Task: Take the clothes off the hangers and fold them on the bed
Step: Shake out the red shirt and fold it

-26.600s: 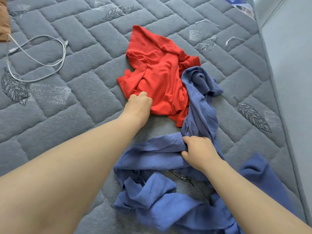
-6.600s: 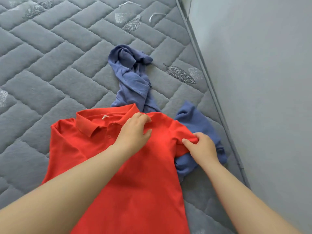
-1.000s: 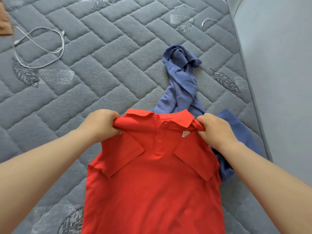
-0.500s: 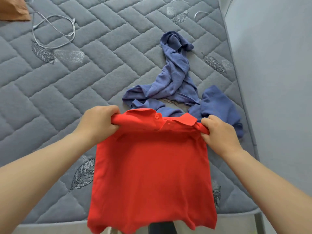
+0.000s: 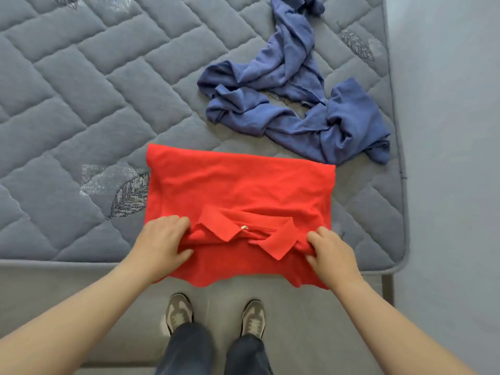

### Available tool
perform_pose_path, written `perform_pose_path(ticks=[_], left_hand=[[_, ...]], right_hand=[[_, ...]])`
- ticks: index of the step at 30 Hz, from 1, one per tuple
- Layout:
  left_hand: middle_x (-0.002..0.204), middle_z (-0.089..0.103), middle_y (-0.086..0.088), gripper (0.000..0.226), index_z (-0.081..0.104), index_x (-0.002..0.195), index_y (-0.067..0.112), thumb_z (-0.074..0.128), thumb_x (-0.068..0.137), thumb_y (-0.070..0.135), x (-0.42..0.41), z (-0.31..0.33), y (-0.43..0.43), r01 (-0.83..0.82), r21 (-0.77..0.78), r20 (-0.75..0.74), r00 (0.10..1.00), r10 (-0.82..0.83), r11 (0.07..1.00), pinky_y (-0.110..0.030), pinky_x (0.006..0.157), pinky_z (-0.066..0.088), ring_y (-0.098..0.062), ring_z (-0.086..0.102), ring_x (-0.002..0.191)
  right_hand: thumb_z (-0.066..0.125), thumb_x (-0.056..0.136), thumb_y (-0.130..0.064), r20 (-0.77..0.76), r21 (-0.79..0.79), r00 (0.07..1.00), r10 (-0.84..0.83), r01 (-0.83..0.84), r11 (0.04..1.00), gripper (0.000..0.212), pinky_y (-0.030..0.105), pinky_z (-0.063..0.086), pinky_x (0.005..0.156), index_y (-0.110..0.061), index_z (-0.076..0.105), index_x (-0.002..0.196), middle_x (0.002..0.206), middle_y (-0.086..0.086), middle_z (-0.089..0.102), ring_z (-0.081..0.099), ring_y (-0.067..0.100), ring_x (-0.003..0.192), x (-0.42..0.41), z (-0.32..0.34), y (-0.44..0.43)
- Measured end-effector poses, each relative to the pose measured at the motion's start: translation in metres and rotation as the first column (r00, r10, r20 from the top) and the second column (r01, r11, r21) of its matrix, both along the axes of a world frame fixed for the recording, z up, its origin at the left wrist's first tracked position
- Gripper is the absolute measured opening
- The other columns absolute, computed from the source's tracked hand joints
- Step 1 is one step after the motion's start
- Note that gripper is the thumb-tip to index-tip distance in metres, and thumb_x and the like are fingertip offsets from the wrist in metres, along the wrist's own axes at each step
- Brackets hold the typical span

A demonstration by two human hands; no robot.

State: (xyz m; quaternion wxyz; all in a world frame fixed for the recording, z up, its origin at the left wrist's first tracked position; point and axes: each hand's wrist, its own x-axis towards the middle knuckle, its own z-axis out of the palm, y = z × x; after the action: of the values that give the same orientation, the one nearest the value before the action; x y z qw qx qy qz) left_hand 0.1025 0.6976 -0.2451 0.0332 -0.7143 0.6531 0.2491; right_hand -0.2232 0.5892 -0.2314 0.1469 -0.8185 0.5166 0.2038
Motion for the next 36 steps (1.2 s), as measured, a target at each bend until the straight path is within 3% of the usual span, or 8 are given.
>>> perform_pose_path(ticks=[8,11,14,18,24,27,31,36], left_hand=[[0.106,0.055,0.002,0.064,0.049,0.122,0.023,0.064,0.073,0.061,-0.027,-0.037,0.031,-0.214,0.071,-0.009,0.977,0.215,0.974,-0.046,0.104,0.026,-0.024,0.053,0.109],[0.104,0.052,0.004,0.054,0.051,0.121,0.027,0.063,0.078,0.057,-0.027,-0.037,0.031,-0.187,0.097,-0.035,0.981,0.191,0.978,-0.046,0.108,0.022,-0.020,0.053,0.110],[0.089,0.048,0.005,0.020,0.059,0.091,0.024,0.068,0.080,0.038,-0.027,-0.031,0.036,-0.202,0.028,-0.103,0.974,0.204,0.979,-0.044,0.105,0.025,-0.022,0.057,0.098],[0.088,0.054,0.003,0.007,0.062,0.080,0.022,0.068,0.077,0.027,-0.026,-0.024,0.055,-0.119,0.060,-0.069,0.990,0.123,0.991,-0.045,0.104,0.025,-0.024,0.056,0.094],[0.078,0.061,0.005,0.032,0.066,0.080,0.019,0.043,0.077,0.042,-0.021,-0.017,0.064,-0.176,0.020,-0.170,0.969,0.177,0.984,-0.036,0.081,0.041,-0.024,0.061,0.082],[0.075,0.063,0.006,0.042,0.063,0.081,0.021,0.042,0.084,0.057,-0.022,-0.015,0.051,-0.372,0.030,-0.225,0.902,0.369,0.928,-0.035,0.074,0.045,-0.023,0.062,0.078],[0.103,0.051,0.005,0.064,0.053,0.114,0.033,0.072,0.062,0.066,-0.033,-0.013,0.030,-0.311,0.236,-0.247,0.897,0.367,0.920,-0.036,0.085,0.048,-0.018,0.056,0.094],[0.094,0.052,-0.004,0.025,0.055,0.091,0.015,0.068,0.076,0.030,-0.043,-0.012,0.010,-0.130,0.042,-0.166,0.977,0.135,0.991,-0.042,0.073,0.046,-0.032,0.058,0.092]], right_hand=[[0.069,0.069,-0.057,0.076,0.023,0.989,-0.124,0.122,0.992,0.059,0.039,0.037,0.090,-0.019,0.058,0.113,0.110,0.001,0.055,0.052,0.024,0.106,0.014,-0.034,0.028],[0.077,0.073,-0.032,0.366,0.164,0.884,-0.292,0.248,0.955,0.042,0.033,0.041,0.083,-0.015,0.059,0.107,0.100,0.000,0.057,0.055,0.022,0.098,0.025,-0.033,0.022],[0.072,0.072,-0.011,0.490,0.063,0.860,-0.145,0.131,0.989,0.023,0.035,0.040,0.072,-0.019,0.053,0.081,0.082,-0.001,0.053,0.052,0.025,0.082,0.025,-0.026,0.027],[0.069,0.066,-0.005,0.350,-0.057,0.921,0.168,-0.158,0.986,0.026,0.040,0.040,0.066,-0.016,0.051,0.081,0.084,0.004,0.050,0.050,0.030,0.078,0.012,-0.019,0.050],[0.058,0.074,-0.003,0.206,0.085,0.957,0.205,-0.227,0.970,0.027,0.037,0.037,0.074,-0.018,0.066,0.095,0.103,0.002,0.058,0.054,0.028,0.093,0.005,-0.018,0.058],[0.060,0.082,-0.019,0.263,0.063,0.954,0.147,-0.169,0.984,0.014,0.039,0.041,0.076,-0.018,0.069,0.093,0.097,0.002,0.059,0.055,0.028,0.091,0.017,-0.015,0.048],[0.060,0.075,-0.056,0.259,0.157,0.951,0.171,-0.216,0.964,0.052,0.036,0.042,0.084,-0.025,0.058,0.118,0.107,-0.005,0.053,0.049,0.017,0.098,0.038,-0.013,0.048],[0.056,0.081,-0.019,0.147,0.056,0.968,0.202,-0.212,0.976,0.028,0.040,0.045,0.076,-0.017,0.053,0.108,0.106,0.003,0.051,0.052,0.028,0.101,0.046,-0.011,0.045]])
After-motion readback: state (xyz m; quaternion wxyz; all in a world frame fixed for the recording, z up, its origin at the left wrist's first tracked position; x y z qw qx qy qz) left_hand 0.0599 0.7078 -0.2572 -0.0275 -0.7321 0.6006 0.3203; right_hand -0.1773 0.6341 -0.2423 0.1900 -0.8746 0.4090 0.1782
